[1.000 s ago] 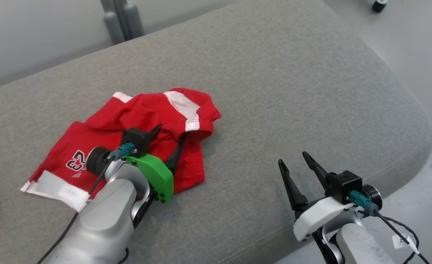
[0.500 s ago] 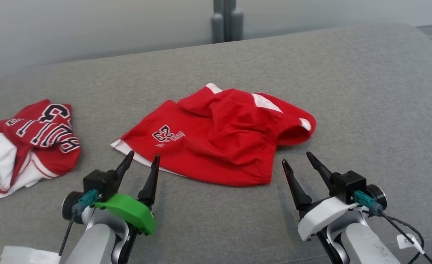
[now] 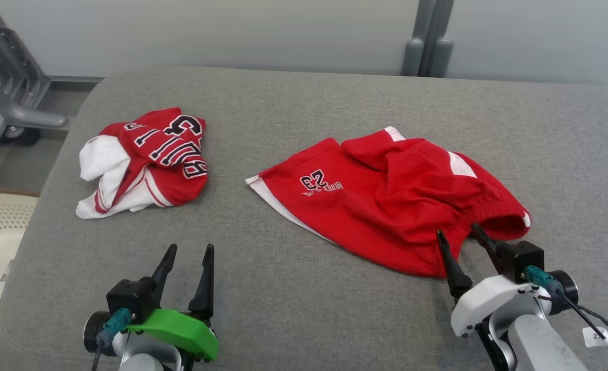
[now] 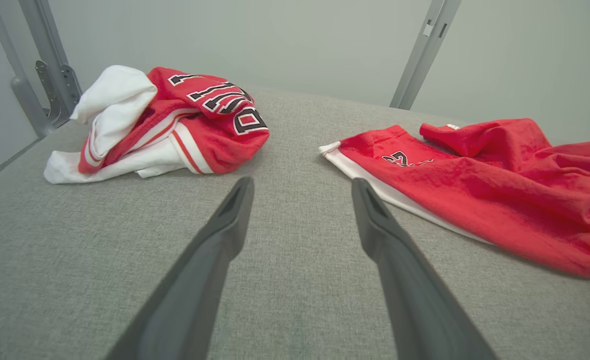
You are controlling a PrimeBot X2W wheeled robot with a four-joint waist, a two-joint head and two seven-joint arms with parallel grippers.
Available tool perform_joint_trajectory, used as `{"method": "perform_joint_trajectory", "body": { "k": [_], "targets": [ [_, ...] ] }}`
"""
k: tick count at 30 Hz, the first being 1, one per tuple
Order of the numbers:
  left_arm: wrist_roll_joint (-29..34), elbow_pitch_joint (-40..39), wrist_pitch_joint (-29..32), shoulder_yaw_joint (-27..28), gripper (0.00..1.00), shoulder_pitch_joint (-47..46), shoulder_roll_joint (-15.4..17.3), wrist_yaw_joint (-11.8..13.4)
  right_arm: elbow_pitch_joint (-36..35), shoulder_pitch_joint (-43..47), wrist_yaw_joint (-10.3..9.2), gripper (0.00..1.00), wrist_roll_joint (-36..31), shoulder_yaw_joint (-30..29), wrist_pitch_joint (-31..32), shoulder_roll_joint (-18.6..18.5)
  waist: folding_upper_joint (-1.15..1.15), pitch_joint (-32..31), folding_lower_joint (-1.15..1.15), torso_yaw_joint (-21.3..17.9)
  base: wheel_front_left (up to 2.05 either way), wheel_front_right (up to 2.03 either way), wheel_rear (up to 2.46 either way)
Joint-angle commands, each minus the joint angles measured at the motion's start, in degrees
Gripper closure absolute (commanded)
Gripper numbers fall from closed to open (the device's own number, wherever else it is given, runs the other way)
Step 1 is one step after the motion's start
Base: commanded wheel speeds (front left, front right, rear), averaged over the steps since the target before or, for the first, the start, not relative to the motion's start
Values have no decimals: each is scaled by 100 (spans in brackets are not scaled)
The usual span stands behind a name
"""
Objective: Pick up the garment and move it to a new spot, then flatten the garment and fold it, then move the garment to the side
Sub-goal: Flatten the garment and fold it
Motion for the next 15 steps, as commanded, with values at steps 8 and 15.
{"method": "perform_joint_trajectory", "body": {
  "k": [8,15],
  "targets": [
    [14,-149,-3,-132,0,18,-66,-22,357,233,-5,0,-6,-426,-19,102,0,155,0,344,0,0,0],
    [-48,-148,-3,-185,0,-62,-86,-23,374,202,-5,0,136,-293,-19,166,0,293,0,339,0,0,0]
  ]
}}
